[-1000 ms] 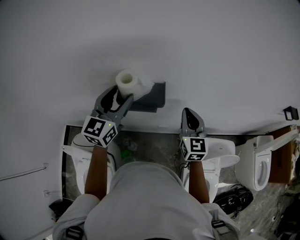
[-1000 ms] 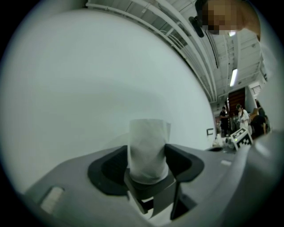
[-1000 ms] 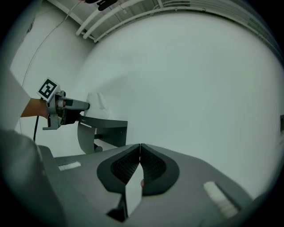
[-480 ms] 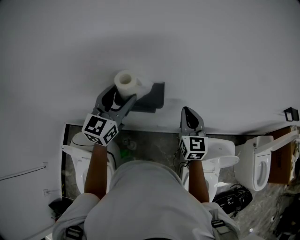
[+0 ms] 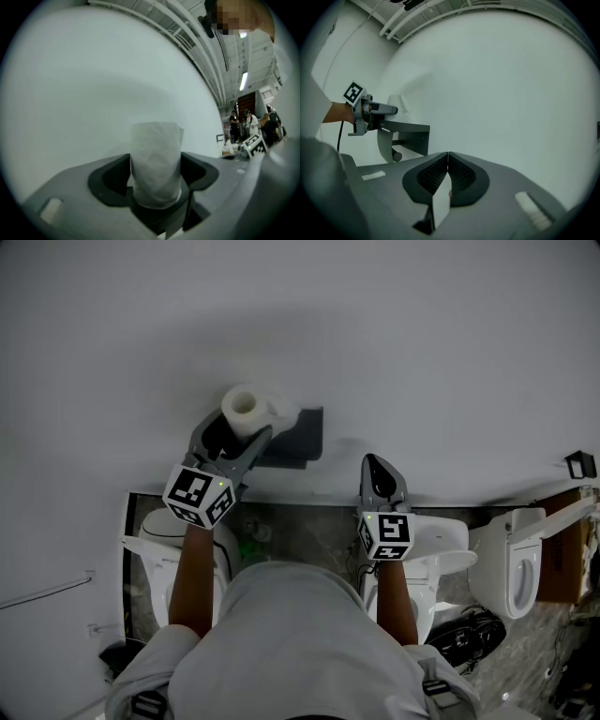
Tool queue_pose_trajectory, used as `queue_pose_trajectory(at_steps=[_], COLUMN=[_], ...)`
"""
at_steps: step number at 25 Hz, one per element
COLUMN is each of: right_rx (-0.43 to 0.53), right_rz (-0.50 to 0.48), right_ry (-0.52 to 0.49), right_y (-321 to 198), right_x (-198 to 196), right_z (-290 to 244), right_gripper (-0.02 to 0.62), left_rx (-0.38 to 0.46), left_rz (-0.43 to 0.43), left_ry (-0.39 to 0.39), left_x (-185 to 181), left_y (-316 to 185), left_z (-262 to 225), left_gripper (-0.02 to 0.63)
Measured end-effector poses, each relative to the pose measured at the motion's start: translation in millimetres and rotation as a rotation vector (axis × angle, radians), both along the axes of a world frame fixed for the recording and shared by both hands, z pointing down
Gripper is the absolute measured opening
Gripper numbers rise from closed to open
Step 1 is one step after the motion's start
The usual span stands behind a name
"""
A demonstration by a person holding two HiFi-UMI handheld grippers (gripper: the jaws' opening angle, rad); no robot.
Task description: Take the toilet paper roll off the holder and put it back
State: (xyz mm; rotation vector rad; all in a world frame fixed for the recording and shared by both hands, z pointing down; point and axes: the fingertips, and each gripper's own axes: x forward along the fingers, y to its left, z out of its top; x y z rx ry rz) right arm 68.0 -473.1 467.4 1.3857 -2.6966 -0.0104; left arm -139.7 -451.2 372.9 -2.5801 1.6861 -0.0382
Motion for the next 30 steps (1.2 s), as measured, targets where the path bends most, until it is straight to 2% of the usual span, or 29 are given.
queue_pose_trajectory(at_steps=[30], right_rx=[-0.001], right_rz=[0.004], right_ry=[0.008], right_y=[11.5], right_x=[-2.6], right_z=[-0.9], right_gripper=[0.003], left_rx=[0.05], left_rz=[0.029], left_ry=[-0.012], left_x=[1.2], left_y=[11.1], left_z=[-16.7], left_gripper=[0.311])
